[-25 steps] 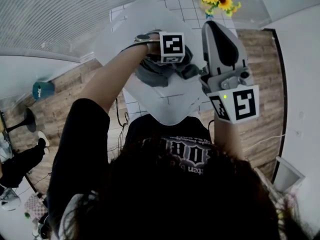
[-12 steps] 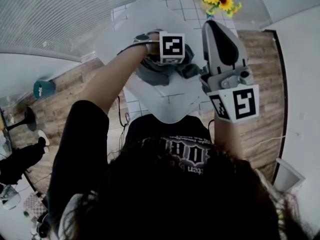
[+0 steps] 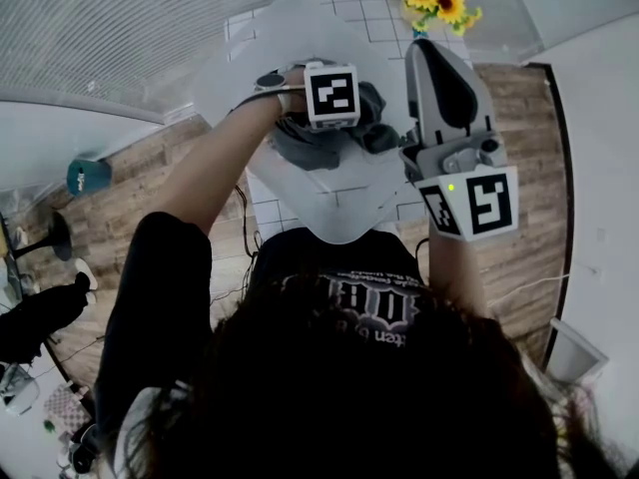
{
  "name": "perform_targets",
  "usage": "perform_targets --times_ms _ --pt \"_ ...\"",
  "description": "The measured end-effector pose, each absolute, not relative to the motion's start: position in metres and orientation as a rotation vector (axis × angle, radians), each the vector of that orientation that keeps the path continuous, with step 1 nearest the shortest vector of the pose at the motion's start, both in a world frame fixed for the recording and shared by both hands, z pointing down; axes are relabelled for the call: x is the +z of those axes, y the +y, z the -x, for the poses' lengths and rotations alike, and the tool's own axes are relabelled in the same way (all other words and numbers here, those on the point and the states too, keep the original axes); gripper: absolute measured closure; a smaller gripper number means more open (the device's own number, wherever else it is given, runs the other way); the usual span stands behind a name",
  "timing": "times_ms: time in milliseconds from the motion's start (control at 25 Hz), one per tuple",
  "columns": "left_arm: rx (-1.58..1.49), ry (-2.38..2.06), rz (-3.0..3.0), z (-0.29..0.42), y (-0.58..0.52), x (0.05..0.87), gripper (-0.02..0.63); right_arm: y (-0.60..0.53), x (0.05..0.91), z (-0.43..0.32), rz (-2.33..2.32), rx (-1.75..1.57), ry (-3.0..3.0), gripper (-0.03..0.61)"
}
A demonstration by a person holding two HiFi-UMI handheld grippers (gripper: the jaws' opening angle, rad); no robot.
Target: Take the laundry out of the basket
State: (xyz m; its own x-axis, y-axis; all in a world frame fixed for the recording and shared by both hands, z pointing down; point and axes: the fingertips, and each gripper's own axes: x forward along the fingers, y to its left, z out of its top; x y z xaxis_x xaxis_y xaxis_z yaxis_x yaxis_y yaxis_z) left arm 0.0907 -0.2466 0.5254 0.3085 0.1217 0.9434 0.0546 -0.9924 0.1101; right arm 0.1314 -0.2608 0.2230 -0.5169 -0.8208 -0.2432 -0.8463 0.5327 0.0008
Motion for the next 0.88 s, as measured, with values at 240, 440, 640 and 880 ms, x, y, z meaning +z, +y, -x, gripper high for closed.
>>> perform_targets --times_ms 240,440,640,880 --pt "1.758 0.043 -2.561 -0.090 -0.260 0.507 0.411 -0.262 0.220 -0.130 1.404 0.185 2.560 0.551" --pt "1.694 -0.033 -2.594 -0.092 -0.261 0.490 0.411 -0.261 0.216 -0.129 1.395 0.197 2.558 0.551" --pt "1.620 -0.149 -2.613 -0.088 -0.267 0.469 0.411 -0.262 0.214 -0.125 1.375 0.199 2.566 0.551" --pt "1.506 -0.239 -2.696 -0.087 -0.270 0.432 0.411 -0.265 0.212 -0.114 1.340 0.198 2.600 0.551"
